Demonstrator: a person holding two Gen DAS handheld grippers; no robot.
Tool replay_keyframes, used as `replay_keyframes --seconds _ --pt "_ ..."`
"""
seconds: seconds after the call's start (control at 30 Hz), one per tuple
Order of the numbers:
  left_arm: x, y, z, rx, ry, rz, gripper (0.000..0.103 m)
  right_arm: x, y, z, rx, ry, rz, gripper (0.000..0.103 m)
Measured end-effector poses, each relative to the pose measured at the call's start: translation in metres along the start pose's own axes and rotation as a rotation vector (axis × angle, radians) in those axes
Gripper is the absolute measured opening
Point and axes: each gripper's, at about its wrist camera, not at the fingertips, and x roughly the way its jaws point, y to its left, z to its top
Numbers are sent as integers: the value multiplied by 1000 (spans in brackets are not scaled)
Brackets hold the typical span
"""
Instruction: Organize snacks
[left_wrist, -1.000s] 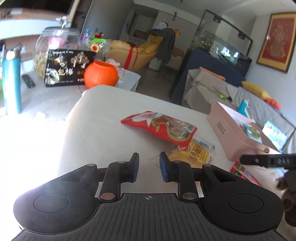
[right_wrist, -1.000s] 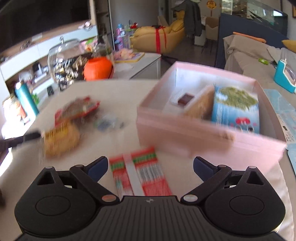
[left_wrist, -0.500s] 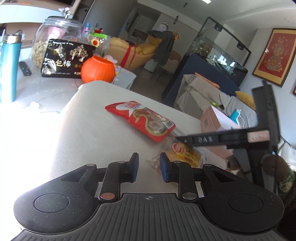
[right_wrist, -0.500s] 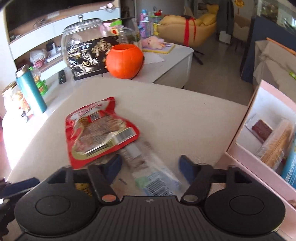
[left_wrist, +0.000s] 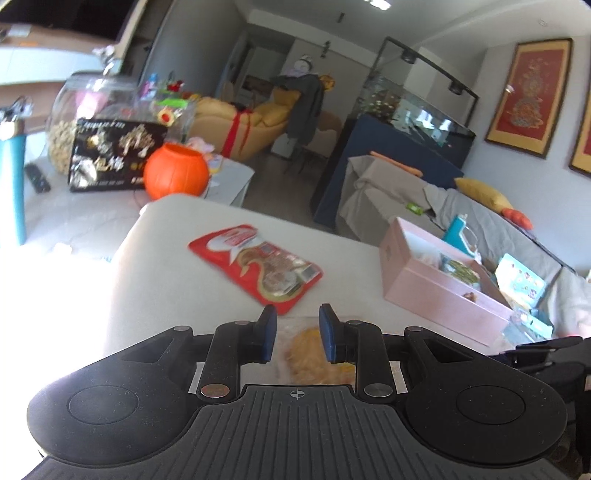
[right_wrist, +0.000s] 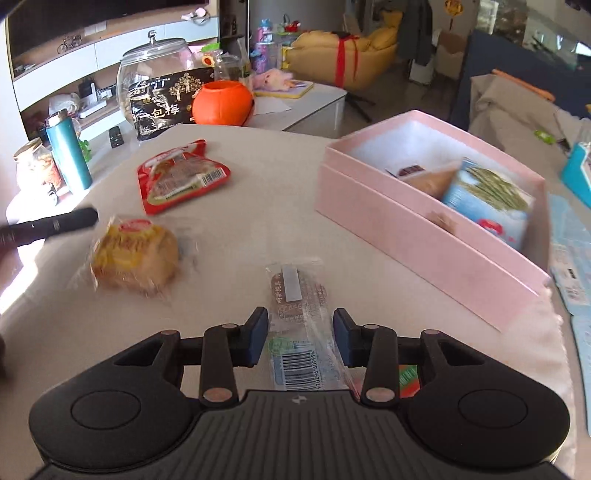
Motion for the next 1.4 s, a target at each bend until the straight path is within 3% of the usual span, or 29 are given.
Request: replay_keyframes --seconds 0.1,0.2,0.37,0.5,0.6,0.67,0.77,0.83,0.97,1.07,1.13,1.3,1.4 --pt "-5 -21 9 127 22 -36 28 -8 -2 -18 -26 -21 -13 45" --pt "4 -41 14 268 99 -62 29 -15 -4 -28 -32 -66 -4 62" --pt "24 -51 12 328 233 -32 29 -35 -24 -34 61 -172 42 71" --pt "32 -70 0 447 329 -59 33 -43 -48 -40 131 -226 -19 77" --pt "43 -88 -11 503 443 -124 35 -35 -75 -48 232 -203 -63 78" --pt "47 -99 -19 548 485 -146 36 -21 -92 -53 314 -137 -74 78" --pt "41 -113 -14 673 424 -121 36 -19 -98 -54 348 -131 -65 78" --pt "39 -113 -3 687 403 -107 36 -16 -92 -56 330 -123 -88 78" --pt "46 -99 16 694 423 -67 36 -15 -86 -57 294 -120 -106 79" --pt "60 -87 21 708 487 -21 36 -16 -89 -57 313 -119 -96 81" --pt "63 -85 21 711 489 -38 41 -16 -92 -57 327 -121 -83 82" --pt "70 -91 14 713 500 -76 74 -16 -92 -57 316 -118 -90 83" --pt "75 -93 12 723 493 -67 75 -16 -92 -57 316 -117 -87 84"
